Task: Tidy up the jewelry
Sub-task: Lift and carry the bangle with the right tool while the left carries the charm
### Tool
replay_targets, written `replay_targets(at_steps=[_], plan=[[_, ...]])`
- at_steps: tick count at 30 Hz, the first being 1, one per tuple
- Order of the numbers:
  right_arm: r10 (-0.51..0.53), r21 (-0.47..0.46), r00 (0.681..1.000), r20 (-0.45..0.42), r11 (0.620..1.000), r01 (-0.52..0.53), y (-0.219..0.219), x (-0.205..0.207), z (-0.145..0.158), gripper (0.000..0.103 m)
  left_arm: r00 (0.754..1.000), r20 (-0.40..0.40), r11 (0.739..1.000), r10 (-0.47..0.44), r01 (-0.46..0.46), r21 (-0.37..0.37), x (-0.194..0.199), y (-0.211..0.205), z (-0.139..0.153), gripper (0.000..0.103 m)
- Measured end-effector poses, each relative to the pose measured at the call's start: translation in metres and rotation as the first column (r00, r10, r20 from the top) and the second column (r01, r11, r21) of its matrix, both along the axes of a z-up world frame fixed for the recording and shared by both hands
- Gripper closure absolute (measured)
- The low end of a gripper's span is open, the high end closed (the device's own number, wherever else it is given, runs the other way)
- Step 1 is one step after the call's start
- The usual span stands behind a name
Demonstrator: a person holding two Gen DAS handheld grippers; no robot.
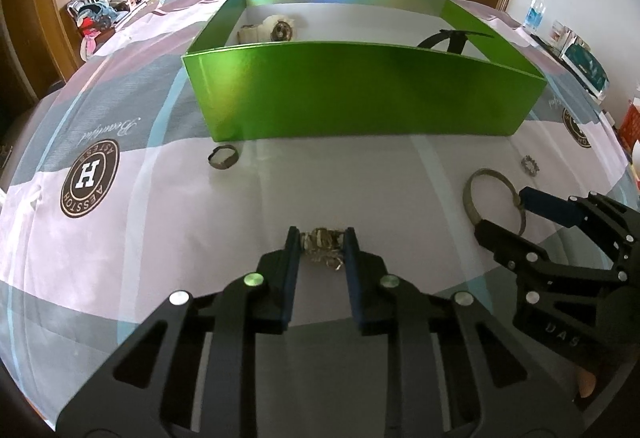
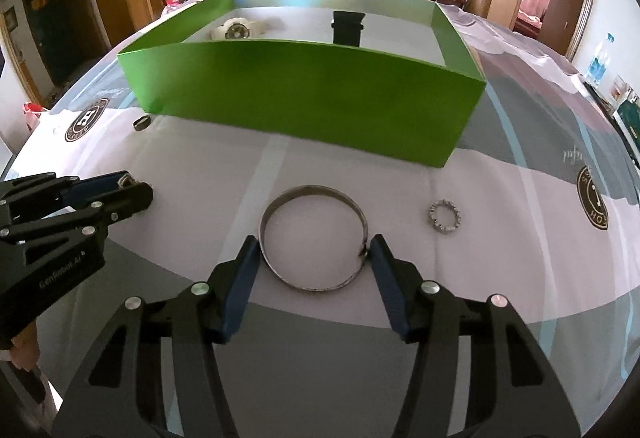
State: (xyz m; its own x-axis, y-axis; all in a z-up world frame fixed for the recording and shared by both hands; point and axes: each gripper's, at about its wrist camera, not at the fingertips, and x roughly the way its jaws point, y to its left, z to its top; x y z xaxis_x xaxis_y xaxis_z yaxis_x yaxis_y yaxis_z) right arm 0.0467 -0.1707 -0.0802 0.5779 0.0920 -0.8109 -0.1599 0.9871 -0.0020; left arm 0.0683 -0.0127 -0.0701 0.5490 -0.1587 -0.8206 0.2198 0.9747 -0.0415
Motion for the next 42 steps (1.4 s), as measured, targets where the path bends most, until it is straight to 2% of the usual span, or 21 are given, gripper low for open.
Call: replay_targets(at_steps=[5, 9, 21, 42], plan=[[0.001, 0.015, 1.0, -0.002, 1.0, -0.001, -0.002, -0.003, 0.002, 0.047, 1.0, 0.005, 1.0, 0.002, -0.002, -0.004, -0.004, -0.001, 0.004, 0.081], [-0.01, 0.028, 0.999, 0.031, 1.0, 0.009, -0.006, -0.009, 0.015, 0.047, 1.0, 0.028, 1.0, 0.002, -0.002, -0.001, -0.007, 0.0, 0.012, 0.081], [-0.025, 0.029, 0.997, 0.069, 0.999, 0.023, -0.009, -0.014, 0.029, 0.047, 0.998, 0.057, 1.0, 0.007, -0.007, -0.003, -0.014, 0.001, 0.022, 0.081], [-0.034, 0.034, 0.995, 0.09, 0.999, 0.031, -0.011, -0.014, 0.038, 0.048, 0.998, 0.059, 1.0, 0.012, -0.012, -0.004, -0.015, 0.004, 0.023, 0.081]])
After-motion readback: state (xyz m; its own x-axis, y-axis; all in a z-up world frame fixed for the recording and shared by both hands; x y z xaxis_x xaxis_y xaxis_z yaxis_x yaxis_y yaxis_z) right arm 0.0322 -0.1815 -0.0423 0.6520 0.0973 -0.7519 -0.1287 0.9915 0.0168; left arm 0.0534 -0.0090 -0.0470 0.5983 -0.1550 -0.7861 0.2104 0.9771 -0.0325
